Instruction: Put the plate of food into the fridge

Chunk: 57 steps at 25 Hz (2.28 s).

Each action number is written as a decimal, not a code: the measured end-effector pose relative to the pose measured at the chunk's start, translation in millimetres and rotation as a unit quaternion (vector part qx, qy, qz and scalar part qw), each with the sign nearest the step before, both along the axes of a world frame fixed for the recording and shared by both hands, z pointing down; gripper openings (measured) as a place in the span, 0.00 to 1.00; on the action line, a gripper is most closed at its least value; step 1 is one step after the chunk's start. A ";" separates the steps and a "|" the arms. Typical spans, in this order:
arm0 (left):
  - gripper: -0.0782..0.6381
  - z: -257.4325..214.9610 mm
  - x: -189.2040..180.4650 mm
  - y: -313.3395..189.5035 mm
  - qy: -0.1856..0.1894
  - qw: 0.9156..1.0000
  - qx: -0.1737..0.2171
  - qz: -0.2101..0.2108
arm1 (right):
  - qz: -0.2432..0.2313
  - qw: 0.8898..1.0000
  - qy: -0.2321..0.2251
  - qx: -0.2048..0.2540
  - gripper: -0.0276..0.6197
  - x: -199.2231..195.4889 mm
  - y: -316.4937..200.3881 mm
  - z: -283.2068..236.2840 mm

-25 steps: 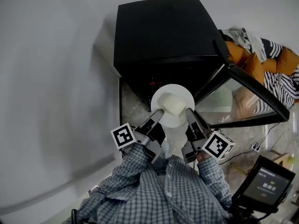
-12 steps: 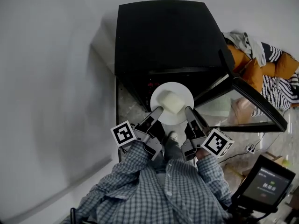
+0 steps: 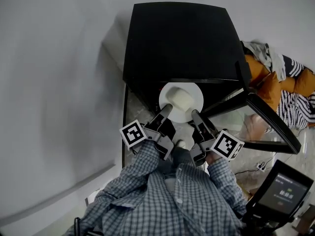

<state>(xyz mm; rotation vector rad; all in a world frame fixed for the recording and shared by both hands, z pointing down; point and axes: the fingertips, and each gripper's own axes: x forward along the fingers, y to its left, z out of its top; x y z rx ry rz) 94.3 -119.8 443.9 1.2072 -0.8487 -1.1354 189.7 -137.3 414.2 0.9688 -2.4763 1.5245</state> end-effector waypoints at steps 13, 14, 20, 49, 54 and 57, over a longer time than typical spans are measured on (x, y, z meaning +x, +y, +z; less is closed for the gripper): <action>0.15 0.4 -16.6 -18.3 -0.002 0.999 0.006 -0.037 | -0.020 0.999 -0.016 -0.031 0.14 -31.7 5.9 8.9; 0.15 1.2 -16.5 -18.8 -0.001 0.999 0.006 -0.037 | -0.011 0.999 -0.019 -0.041 0.14 -31.2 4.7 10.5; 0.15 8.5 -14.2 -22.0 0.011 0.999 0.006 -0.039 | 0.020 0.998 -0.040 -0.041 0.10 -29.3 -2.5 8.7; 0.15 12.2 -15.0 -27.0 -0.026 0.999 0.021 -0.041 | 0.074 0.988 -0.098 -0.089 0.08 -24.4 -12.4 23.2; 0.15 12.6 -14.7 -25.4 -0.046 0.998 0.019 -0.035 | 0.085 0.985 -0.113 -0.095 0.07 -23.9 -13.5 23.5; 0.15 14.7 -15.1 -24.5 -0.059 0.998 0.015 -0.030 | 0.094 0.982 -0.127 -0.100 0.07 -24.2 -13.8 23.3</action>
